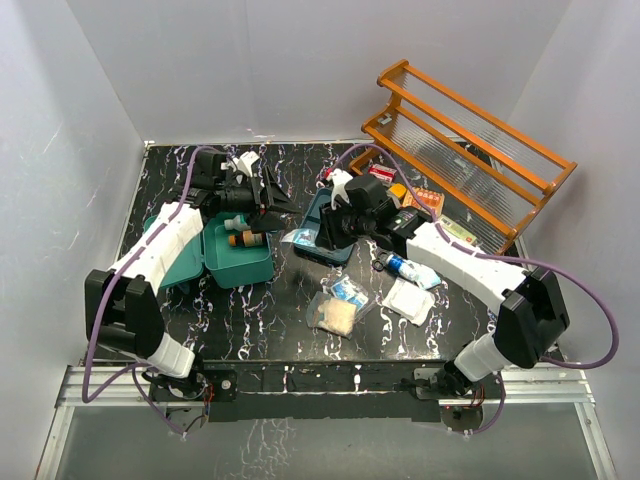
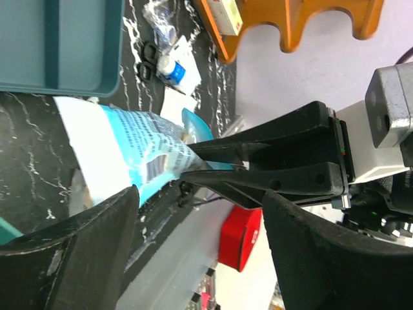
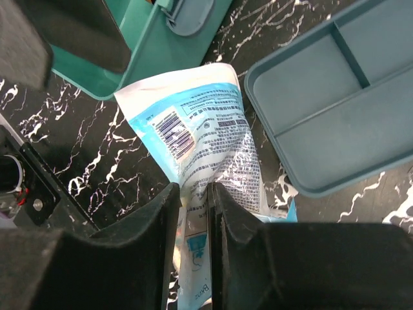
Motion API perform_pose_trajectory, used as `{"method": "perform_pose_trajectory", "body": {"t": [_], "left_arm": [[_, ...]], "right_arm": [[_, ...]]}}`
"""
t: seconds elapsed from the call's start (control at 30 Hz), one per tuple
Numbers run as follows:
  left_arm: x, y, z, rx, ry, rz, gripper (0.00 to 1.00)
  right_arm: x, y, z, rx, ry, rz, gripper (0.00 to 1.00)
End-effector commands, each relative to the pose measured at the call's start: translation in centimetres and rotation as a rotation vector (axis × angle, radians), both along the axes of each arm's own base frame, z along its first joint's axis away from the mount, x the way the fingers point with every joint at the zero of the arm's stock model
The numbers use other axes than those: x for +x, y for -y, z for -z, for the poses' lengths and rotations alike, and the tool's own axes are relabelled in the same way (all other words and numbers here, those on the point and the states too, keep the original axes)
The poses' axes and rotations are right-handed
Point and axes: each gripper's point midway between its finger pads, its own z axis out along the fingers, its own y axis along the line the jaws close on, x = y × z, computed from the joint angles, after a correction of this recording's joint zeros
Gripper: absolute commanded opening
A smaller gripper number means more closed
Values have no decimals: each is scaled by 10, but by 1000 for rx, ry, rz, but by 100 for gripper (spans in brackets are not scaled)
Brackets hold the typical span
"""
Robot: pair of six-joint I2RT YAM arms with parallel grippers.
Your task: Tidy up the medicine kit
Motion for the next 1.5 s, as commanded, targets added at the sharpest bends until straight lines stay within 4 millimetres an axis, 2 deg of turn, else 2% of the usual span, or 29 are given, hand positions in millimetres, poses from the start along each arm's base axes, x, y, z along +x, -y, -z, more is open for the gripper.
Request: {"method": "perform_pose_trajectory", "body": {"t": [0.0,0.17,0.33,0.43,0.57,0.63,0.77,0.97,1.0,1.07,1.23,1.37,1.47], "left_arm": [[-15,10,-12,-114,-103,49,72],[-8,-1,15,11,-150,-27,64],[5,-14,15,116,-97,-99,63],[13,-30,15,189,-52,-156,63],[18,-42,10,235,-3,-198,63],[20,-45,5,243,20,-211,63],[20,-49,2,257,33,-218,64],[17,-48,0,249,35,-212,64],[17,-47,0,248,36,-211,64],[16,-47,-1,245,36,-208,64],[13,-48,-2,244,43,-209,65],[9,-49,-4,243,51,-213,65],[8,-50,-7,240,60,-216,65]], "right_arm": [[19,-22,-45,76,190,-85,22],[22,-21,-34,57,175,-73,16],[27,-10,-13,29,125,33,13],[29,1,9,-14,51,141,23],[21,0,41,-26,-59,171,42],[18,-2,59,-54,-96,190,48],[13,-4,85,-114,-162,218,54],[2,-4,114,-156,-274,265,57],[0,-6,114,-155,-283,257,57],[-6,-8,131,-186,-324,239,57],[-10,-14,142,-200,-347,208,50],[-10,-13,151,-224,-346,230,40],[-7,-9,153,-236,-337,251,26]]}}
